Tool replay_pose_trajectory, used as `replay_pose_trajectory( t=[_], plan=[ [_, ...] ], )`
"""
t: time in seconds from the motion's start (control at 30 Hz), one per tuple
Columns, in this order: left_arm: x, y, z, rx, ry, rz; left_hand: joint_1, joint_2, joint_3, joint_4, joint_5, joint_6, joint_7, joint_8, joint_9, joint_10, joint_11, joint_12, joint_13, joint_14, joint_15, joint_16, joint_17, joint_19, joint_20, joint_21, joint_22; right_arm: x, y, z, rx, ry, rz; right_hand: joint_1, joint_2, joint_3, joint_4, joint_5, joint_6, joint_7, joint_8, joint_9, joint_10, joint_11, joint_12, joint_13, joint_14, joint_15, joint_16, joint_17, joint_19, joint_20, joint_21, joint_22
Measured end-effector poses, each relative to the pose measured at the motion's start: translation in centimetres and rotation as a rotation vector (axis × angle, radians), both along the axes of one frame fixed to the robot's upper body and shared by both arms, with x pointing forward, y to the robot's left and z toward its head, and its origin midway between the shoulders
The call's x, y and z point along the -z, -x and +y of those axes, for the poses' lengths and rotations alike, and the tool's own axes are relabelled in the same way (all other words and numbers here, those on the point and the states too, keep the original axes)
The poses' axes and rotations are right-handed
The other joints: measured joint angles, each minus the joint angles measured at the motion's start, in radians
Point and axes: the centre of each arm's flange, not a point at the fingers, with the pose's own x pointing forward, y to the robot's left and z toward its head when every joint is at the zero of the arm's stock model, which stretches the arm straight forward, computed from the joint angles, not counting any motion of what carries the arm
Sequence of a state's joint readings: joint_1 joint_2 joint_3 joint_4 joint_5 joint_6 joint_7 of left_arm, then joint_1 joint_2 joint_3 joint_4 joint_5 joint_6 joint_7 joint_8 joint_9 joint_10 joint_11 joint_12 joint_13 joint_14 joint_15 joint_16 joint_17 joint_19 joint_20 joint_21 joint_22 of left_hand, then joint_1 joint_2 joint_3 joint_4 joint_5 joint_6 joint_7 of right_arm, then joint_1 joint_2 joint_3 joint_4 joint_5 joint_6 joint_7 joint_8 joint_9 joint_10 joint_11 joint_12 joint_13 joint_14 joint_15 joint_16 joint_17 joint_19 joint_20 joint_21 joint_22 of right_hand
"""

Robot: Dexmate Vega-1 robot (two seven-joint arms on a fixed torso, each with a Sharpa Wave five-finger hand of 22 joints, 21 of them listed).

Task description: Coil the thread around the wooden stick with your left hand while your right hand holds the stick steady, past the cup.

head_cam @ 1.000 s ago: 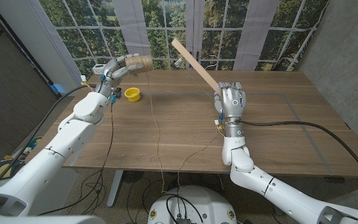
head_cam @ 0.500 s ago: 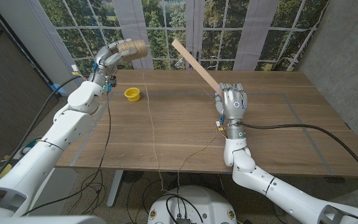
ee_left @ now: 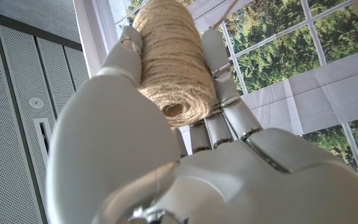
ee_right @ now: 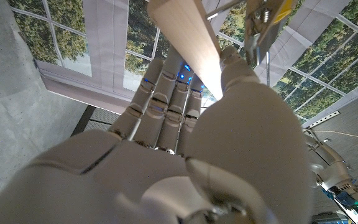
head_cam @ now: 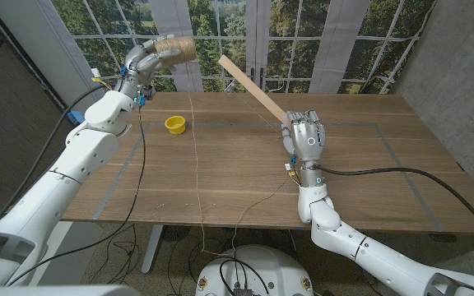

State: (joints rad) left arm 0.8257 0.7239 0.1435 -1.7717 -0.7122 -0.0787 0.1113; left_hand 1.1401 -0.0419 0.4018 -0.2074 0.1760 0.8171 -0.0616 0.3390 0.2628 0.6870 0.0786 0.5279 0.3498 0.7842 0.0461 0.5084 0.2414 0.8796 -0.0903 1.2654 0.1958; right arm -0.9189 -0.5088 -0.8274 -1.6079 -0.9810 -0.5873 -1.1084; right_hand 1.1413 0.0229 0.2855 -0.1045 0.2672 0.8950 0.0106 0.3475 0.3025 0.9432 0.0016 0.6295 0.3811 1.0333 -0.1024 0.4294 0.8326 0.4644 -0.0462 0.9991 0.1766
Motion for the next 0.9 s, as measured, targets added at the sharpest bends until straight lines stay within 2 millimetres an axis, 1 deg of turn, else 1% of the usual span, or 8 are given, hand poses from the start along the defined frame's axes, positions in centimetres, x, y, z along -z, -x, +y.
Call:
replay_pose_trajectory(
  t=[0.33, 0.47, 0.53, 0.57, 0.6, 0.73, 0.77, 0.9],
  plan=[
    [-1.7, 0.8, -1.3, 0.022, -0.026, -0.003, 0.000, 0.000, 0.003, -0.003, 0.000, 0.002, 0.002, -0.004, 0.005, 0.000, 0.000, 0.000, 0.000, 0.000, 0.000, -0.006, 0.000, 0.000, 0.000, 0.008, -0.001, 0.3, 1.1, 0.5, -0.015, 0.084, -0.016, 0.000, 0.000, -0.003, 0.000, 0.000, 0.000, 0.000, -0.001, 0.000, 0.000, 0.000, -0.004, 0.005, 0.001, -0.001, -0.008, 0.005, 0.000, 0.000, 0.000, 0.000],
    [-2.5, 1.5, -1.9, 0.028, -0.037, -0.012, 0.000, 0.000, 0.003, -0.003, 0.000, 0.002, 0.002, -0.004, 0.005, 0.000, 0.000, 0.000, 0.000, 0.000, 0.000, -0.007, 0.000, 0.000, 0.000, 0.014, -0.001, 0.4, 1.4, 0.6, -0.019, 0.129, -0.015, 0.000, 0.000, -0.004, -0.001, 0.000, 0.000, 0.000, -0.003, 0.001, 0.000, 0.000, -0.004, 0.005, 0.001, -0.001, -0.008, 0.007, 0.000, 0.000, 0.000, 0.000],
    [-2.8, 1.9, -2.1, 0.030, -0.044, -0.013, 0.000, 0.000, 0.003, -0.003, -0.001, 0.002, 0.002, -0.004, 0.005, 0.000, 0.000, 0.000, 0.000, 0.000, 0.000, -0.009, 0.000, 0.001, -0.001, 0.015, -0.001, 0.5, 1.5, 0.6, -0.021, 0.146, -0.015, 0.000, 0.000, -0.006, 0.000, 0.000, 0.000, 0.000, -0.003, 0.030, 0.000, 0.000, -0.004, 0.005, 0.001, -0.001, -0.008, 0.008, 0.000, 0.000, 0.000, 0.000],
    [-2.9, 1.9, -2.2, 0.030, -0.044, -0.011, 0.000, 0.000, 0.003, -0.003, -0.002, 0.002, 0.002, -0.004, 0.005, 0.000, 0.000, 0.000, 0.000, 0.000, 0.000, -0.009, 0.000, 0.001, -0.001, 0.015, 0.000, 0.5, 1.6, 0.6, -0.021, 0.152, -0.015, 0.000, 0.000, -0.006, -0.001, 0.000, 0.000, 0.000, -0.002, 0.030, 0.000, 0.000, -0.004, 0.005, 0.001, -0.001, -0.012, 0.008, -0.001, -0.001, 0.000, 0.000],
    [-3.3, 2.3, -2.5, 0.034, -0.053, -0.021, 0.000, 0.000, 0.003, -0.003, -0.002, 0.002, 0.002, -0.006, 0.005, 0.000, 0.000, 0.000, 0.000, 0.000, 0.000, -0.014, 0.000, 0.001, -0.001, 0.015, -0.001, 0.6, 1.7, 0.6, -0.024, 0.167, -0.014, 0.000, 0.000, -0.007, -0.001, 0.000, 0.000, 0.000, 0.000, 0.030, 0.000, 0.000, -0.004, 0.005, 0.001, -0.001, -0.012, 0.008, -0.004, -0.004, 0.000, 0.000],
    [-3.3, 2.4, -2.7, 0.034, -0.062, -0.012, 0.000, 0.000, 0.007, -0.007, -0.002, 0.003, 0.003, -0.007, 0.005, 0.000, 0.000, 0.000, 0.000, 0.007, 0.003, -0.025, 0.002, 0.001, -0.001, 0.019, -0.005, 0.8, 1.8, 0.5, -0.025, 0.180, -0.013, 0.000, 0.000, -0.007, -0.001, -0.001, 0.000, 0.000, 0.000, 0.030, 0.000, 0.000, -0.004, 0.005, 0.002, -0.001, -0.012, 0.008, -0.011, 0.000, 0.000, 0.000],
    [-3.9, 2.9, -3.2, 0.039, -0.076, -0.023, 0.000, 0.000, 0.007, -0.007, -0.002, 0.003, 0.003, -0.007, 0.006, 0.000, 0.000, 0.000, 0.000, 0.007, 0.003, -0.025, 0.003, 0.001, -0.001, 0.022, -0.005, 0.9, 1.9, 0.6, -0.033, 0.191, -0.014, 0.000, 0.000, -0.007, -0.001, -0.001, 0.000, 0.000, 0.000, 0.030, 0.000, 0.000, -0.004, 0.005, 0.002, -0.001, -0.012, 0.008, -0.011, 0.000, 0.000, 0.000],
    [-4.5, 3.5, -4.0, 0.046, -0.099, -0.029, 0.000, 0.000, 0.007, -0.007, -0.004, 0.003, 0.003, -0.008, 0.009, 0.000, 0.000, 0.000, 0.000, 0.007, 0.003, -0.032, 0.008, 0.001, -0.001, 0.023, -0.005, 1.2, 2.1, 0.7, -0.047, 0.206, -0.013, 0.000, 0.000, -0.007, -0.001, -0.001, 0.000, 0.000, 0.000, 0.030, 0.000, 0.000, -0.004, 0.005, 0.002, -0.001, -0.016, 0.009, -0.011, 0.000, 0.000, 0.000]
  ],
)
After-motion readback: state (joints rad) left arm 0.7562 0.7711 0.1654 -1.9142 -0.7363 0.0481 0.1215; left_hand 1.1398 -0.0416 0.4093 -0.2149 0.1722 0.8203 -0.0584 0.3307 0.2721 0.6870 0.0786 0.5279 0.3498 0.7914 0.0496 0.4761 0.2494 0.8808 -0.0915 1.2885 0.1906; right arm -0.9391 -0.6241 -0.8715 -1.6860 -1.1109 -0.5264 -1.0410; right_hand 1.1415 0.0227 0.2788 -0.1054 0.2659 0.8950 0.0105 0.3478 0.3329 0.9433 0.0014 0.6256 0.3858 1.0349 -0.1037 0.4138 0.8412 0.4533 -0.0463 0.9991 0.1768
